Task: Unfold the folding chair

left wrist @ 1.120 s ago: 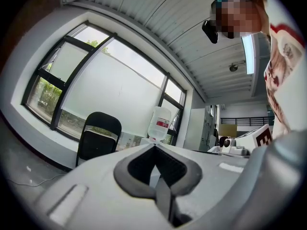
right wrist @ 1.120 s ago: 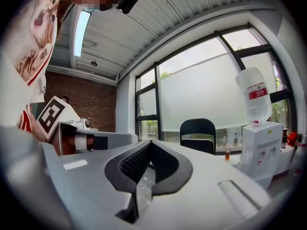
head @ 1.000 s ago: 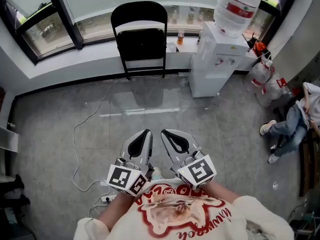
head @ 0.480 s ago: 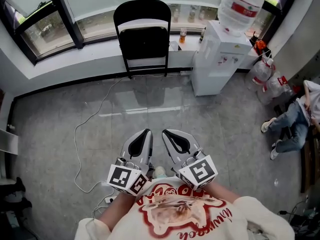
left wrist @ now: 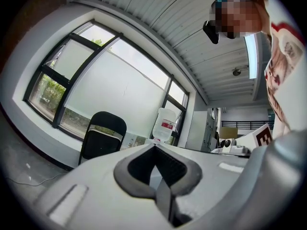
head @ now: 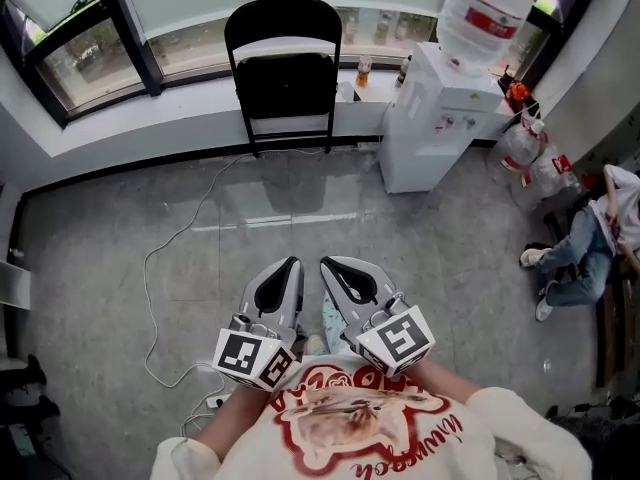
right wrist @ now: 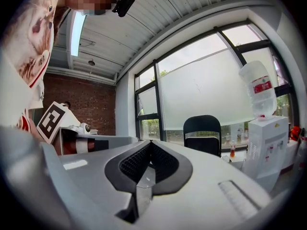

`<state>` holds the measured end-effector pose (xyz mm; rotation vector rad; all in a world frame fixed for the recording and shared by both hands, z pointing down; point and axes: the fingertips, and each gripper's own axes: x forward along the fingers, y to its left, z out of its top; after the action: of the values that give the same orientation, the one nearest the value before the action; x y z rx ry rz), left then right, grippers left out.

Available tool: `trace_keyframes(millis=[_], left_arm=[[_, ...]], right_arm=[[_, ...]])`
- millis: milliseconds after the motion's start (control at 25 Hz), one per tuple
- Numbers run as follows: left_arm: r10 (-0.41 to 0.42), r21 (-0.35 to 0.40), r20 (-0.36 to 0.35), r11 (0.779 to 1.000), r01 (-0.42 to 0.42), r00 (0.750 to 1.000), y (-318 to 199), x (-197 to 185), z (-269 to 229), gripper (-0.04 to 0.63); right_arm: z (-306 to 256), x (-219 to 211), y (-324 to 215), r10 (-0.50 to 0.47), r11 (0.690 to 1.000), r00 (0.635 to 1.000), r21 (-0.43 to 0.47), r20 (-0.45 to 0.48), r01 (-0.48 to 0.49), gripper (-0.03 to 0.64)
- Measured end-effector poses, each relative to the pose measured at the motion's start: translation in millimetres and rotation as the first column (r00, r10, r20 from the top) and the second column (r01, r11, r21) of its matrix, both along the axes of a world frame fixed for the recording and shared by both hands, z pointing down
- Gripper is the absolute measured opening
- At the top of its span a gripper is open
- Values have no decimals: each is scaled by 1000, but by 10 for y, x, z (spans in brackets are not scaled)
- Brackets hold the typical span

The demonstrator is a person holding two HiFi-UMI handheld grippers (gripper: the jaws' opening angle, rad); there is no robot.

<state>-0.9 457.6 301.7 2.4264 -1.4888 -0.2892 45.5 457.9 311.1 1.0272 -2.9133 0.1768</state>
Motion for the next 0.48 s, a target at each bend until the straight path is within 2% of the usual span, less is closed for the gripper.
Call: trace_keyframes(millis=[240, 480], left_arm=[[-34, -14, 16, 999, 35, 999, -288, -142, 14, 0], [-50, -8, 39, 999, 51, 998, -817, -198, 36, 0]], right_arm=[[22, -135, -333, -31, 999, 999, -11, 21, 31, 23], [25, -225, -903, -56, 998, 998, -16, 41, 57, 23]])
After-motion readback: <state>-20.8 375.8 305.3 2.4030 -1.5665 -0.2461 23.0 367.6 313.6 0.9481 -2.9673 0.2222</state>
